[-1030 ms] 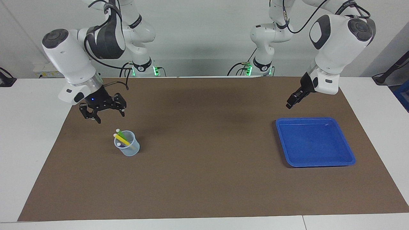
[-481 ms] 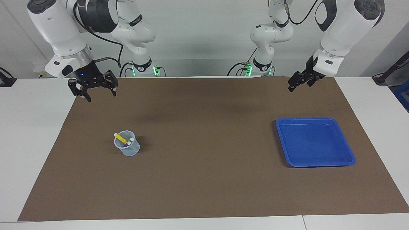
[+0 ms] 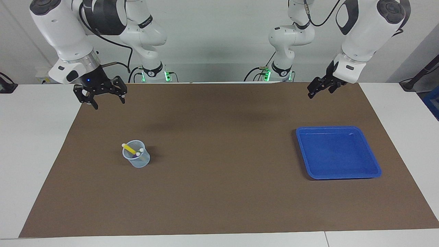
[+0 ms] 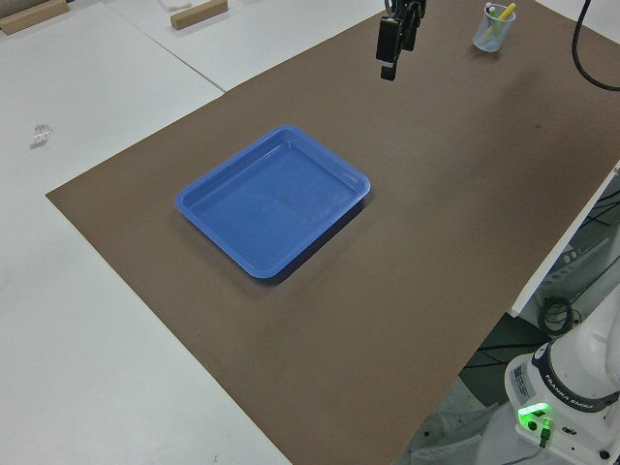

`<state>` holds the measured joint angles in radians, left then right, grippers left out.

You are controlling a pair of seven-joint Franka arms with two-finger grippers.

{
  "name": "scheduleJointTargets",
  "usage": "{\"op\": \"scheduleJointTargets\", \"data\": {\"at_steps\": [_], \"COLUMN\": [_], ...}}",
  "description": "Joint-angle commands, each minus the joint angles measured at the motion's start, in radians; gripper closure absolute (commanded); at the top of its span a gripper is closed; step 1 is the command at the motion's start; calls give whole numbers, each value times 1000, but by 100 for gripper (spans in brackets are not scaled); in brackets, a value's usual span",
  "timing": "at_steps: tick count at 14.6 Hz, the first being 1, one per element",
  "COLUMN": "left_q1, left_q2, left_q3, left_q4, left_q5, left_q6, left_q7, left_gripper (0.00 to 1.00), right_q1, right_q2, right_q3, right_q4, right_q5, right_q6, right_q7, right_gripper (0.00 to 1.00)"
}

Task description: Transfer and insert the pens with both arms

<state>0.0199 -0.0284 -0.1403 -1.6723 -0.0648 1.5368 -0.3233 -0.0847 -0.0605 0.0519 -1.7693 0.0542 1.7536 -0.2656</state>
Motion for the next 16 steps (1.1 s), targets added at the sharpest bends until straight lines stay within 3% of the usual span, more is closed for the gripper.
{"op": "scheduleJointTargets", "data": {"at_steps": [1,5,16], "left_q1": [-5,-5,8], "left_q2": [-27,-27,-25], "left_q3": [-5,-7,-5], "left_q4": [-26,-29,-27], "left_q5": [14,14,16], "left_q6": [86,105,121], "left_q7": [32,125,162], "left_gripper": [0,0,0], "right_q1": [-18,-18,-15], "right_q2": [-15,-18,-24], "right_q3": [8,6,8], "right_q4": [-4,-4,-7], "right_q5": [-20,-22,-25], "right_q6": [-3,-15,-40], "right_q7": [19,20,22], "right_gripper": [0,0,0]}}
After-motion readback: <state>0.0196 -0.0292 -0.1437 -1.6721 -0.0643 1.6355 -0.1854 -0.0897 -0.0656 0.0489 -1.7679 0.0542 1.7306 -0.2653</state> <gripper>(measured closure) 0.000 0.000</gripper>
